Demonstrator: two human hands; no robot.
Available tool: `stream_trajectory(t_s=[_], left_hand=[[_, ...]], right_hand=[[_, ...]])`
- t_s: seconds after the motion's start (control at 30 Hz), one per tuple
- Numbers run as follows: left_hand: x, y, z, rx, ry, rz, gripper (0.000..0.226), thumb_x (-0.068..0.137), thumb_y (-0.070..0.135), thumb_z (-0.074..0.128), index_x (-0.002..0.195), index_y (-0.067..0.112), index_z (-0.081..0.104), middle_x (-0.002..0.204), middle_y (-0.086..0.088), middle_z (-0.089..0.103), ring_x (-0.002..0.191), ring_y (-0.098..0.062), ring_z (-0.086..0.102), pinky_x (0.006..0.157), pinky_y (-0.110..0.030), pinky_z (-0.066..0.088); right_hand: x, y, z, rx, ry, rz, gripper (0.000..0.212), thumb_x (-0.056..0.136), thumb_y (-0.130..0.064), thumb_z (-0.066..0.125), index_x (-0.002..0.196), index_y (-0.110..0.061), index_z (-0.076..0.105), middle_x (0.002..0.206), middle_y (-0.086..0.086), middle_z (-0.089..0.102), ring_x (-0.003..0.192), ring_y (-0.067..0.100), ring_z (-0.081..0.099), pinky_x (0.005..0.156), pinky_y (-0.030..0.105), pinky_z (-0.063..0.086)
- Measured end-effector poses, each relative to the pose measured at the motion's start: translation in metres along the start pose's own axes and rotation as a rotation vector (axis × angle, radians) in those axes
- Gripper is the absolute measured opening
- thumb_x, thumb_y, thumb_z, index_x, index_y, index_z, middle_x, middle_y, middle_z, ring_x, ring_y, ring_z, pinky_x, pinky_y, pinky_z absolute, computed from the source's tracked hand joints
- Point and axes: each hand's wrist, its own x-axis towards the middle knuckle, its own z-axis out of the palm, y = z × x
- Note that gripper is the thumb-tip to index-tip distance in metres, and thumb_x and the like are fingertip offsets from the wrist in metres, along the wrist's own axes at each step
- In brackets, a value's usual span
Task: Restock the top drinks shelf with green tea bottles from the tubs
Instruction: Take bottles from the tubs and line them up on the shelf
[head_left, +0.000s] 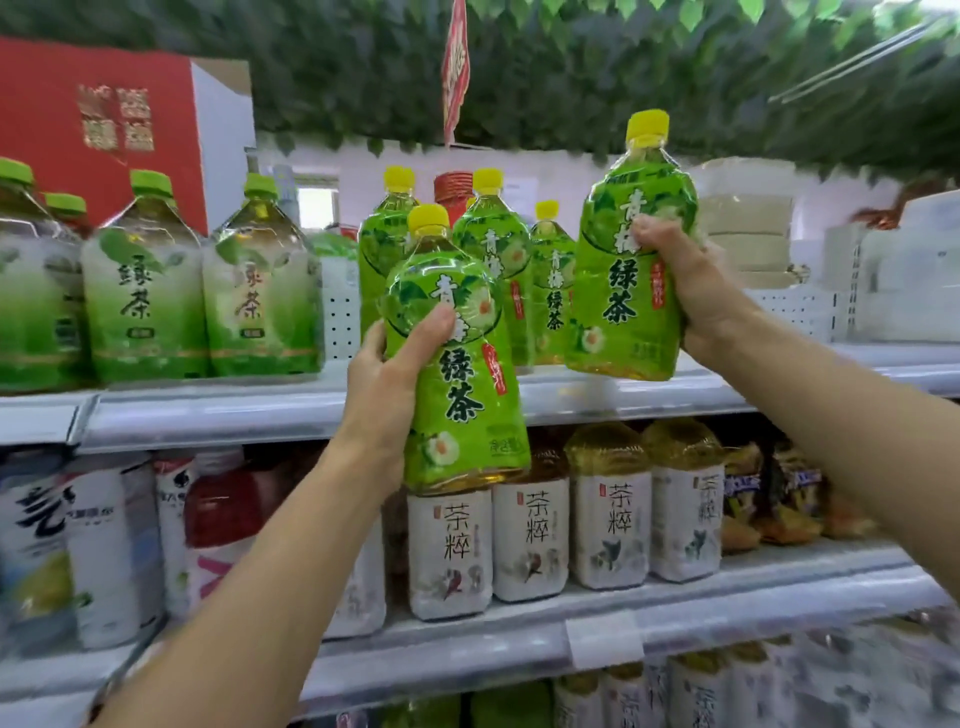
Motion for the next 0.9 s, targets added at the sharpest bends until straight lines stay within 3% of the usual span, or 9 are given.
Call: stream_trajectory(t_s=[0.13, 0.3, 0.4, 0.5, 0.53, 0.7, 0.77, 0.83, 0.9], left_hand=[[0.018, -0.007, 0.027, 0.016, 0.092, 0.061, 0.12, 0.05, 0.064, 0.092, 0.15, 0.019, 0.041, 0.133, -0.012, 0.065, 0.113, -0.032, 0.069, 0.093, -0.056, 0.055], [0.034, -0.016, 0.038, 0.054, 0.16, 0.065, 0.125, 0.044, 0.07, 0.091, 0.149, 0.023, 0.043, 0.14, -0.012, 0.06, 0.122, -0.037, 0.062, 0.1, -0.06, 0.049], [0.035, -0.018, 0.036, 0.02, 0.151, 0.066, 0.117, 0.054, 0.063, 0.091, 0.149, 0.016, 0.042, 0.132, -0.016, 0.065, 0.115, -0.039, 0.066, 0.096, -0.061, 0.052], [0.038, -0.021, 0.031, 0.002, 0.168, 0.046, 0.124, 0.052, 0.061, 0.093, 0.153, 0.017, 0.036, 0.132, -0.018, 0.064, 0.113, -0.04, 0.068, 0.095, -0.063, 0.051], [0.039, -0.022, 0.032, -0.002, 0.171, 0.044, 0.126, 0.05, 0.061, 0.093, 0.153, 0.018, 0.035, 0.133, -0.018, 0.064, 0.113, -0.04, 0.067, 0.096, -0.063, 0.051], [0.031, -0.017, 0.041, 0.02, 0.145, 0.064, 0.103, 0.056, 0.055, 0.09, 0.14, 0.01, 0.051, 0.126, -0.022, 0.067, 0.112, -0.044, 0.067, 0.092, -0.068, 0.052], [0.027, -0.015, 0.044, 0.028, 0.143, 0.063, 0.1, 0.057, 0.055, 0.089, 0.138, 0.009, 0.053, 0.125, -0.023, 0.068, 0.111, -0.045, 0.067, 0.09, -0.068, 0.052], [0.022, -0.014, 0.047, 0.034, 0.152, 0.085, 0.097, 0.06, 0.054, 0.087, 0.139, 0.008, 0.052, 0.124, -0.023, 0.068, 0.11, -0.045, 0.067, 0.09, -0.067, 0.053], [0.016, -0.014, 0.052, 0.045, 0.175, 0.113, 0.103, 0.061, 0.055, 0.087, 0.142, 0.007, 0.047, 0.125, -0.022, 0.067, 0.109, -0.044, 0.068, 0.089, -0.065, 0.055]], right_hand=[[0.042, 0.012, -0.006, 0.026, -0.01, -0.001, 0.083, 0.06, -0.039, 0.088, 0.13, -0.011, 0.055, 0.109, 0.012, 0.074, 0.095, 0.028, 0.074, 0.077, 0.045, 0.06], [0.075, 0.037, -0.007, 0.01, -0.07, 0.012, 0.036, 0.079, -0.027, 0.081, 0.105, -0.021, 0.057, 0.093, 0.003, 0.073, 0.082, 0.019, 0.073, 0.075, 0.041, 0.061], [0.082, 0.054, -0.009, 0.003, -0.132, 0.045, 0.055, 0.07, -0.034, 0.086, 0.115, -0.019, 0.058, 0.098, 0.004, 0.073, 0.089, 0.024, 0.073, 0.077, 0.042, 0.061], [0.084, 0.066, -0.011, 0.008, -0.179, 0.11, 0.11, 0.043, -0.05, 0.091, 0.138, -0.016, 0.047, 0.111, 0.006, 0.071, 0.098, 0.024, 0.071, 0.085, 0.046, 0.059], [0.086, 0.068, -0.012, 0.021, -0.191, 0.128, 0.118, 0.041, -0.051, 0.09, 0.142, -0.015, 0.042, 0.111, 0.007, 0.07, 0.098, 0.024, 0.07, 0.086, 0.047, 0.059], [0.092, 0.071, -0.015, 0.032, -0.302, 0.139, 0.076, 0.045, -0.048, 0.084, 0.11, -0.019, 0.059, 0.086, -0.001, 0.073, 0.082, 0.021, 0.07, 0.075, 0.041, 0.061], [0.091, 0.069, -0.015, -0.028, -0.298, 0.15, 0.081, 0.047, -0.053, 0.086, 0.114, -0.018, 0.059, 0.095, 0.001, 0.072, 0.087, 0.02, 0.069, 0.084, 0.044, 0.06], [0.084, 0.067, -0.015, -0.217, -0.192, 0.142, 0.105, 0.048, -0.067, 0.085, 0.133, -0.016, 0.051, 0.117, 0.004, 0.065, 0.105, 0.021, 0.064, 0.096, 0.046, 0.054], [0.063, 0.064, -0.017, -0.402, 0.017, -0.054, 0.099, 0.063, -0.066, 0.079, 0.14, -0.017, 0.04, 0.127, 0.004, 0.054, 0.117, 0.021, 0.054, 0.103, 0.042, 0.046]])
